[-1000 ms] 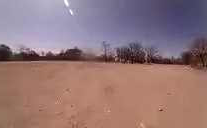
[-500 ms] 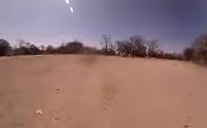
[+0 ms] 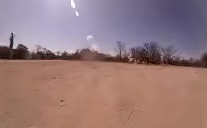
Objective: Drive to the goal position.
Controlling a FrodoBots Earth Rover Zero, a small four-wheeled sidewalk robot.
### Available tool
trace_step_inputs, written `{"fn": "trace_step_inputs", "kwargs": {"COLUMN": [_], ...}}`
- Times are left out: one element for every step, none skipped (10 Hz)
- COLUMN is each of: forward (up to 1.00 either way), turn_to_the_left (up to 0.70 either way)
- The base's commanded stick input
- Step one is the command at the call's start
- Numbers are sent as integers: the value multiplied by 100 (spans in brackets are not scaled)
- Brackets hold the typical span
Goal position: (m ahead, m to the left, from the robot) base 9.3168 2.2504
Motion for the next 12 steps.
{"fn": "trace_step_inputs", "kwargs": {"forward": [100,100,100,100,100,100,100,100,100,100,100,100], "turn_to_the_left": [27,27,27,27,27,27,27,27,27,27,22,10]}}
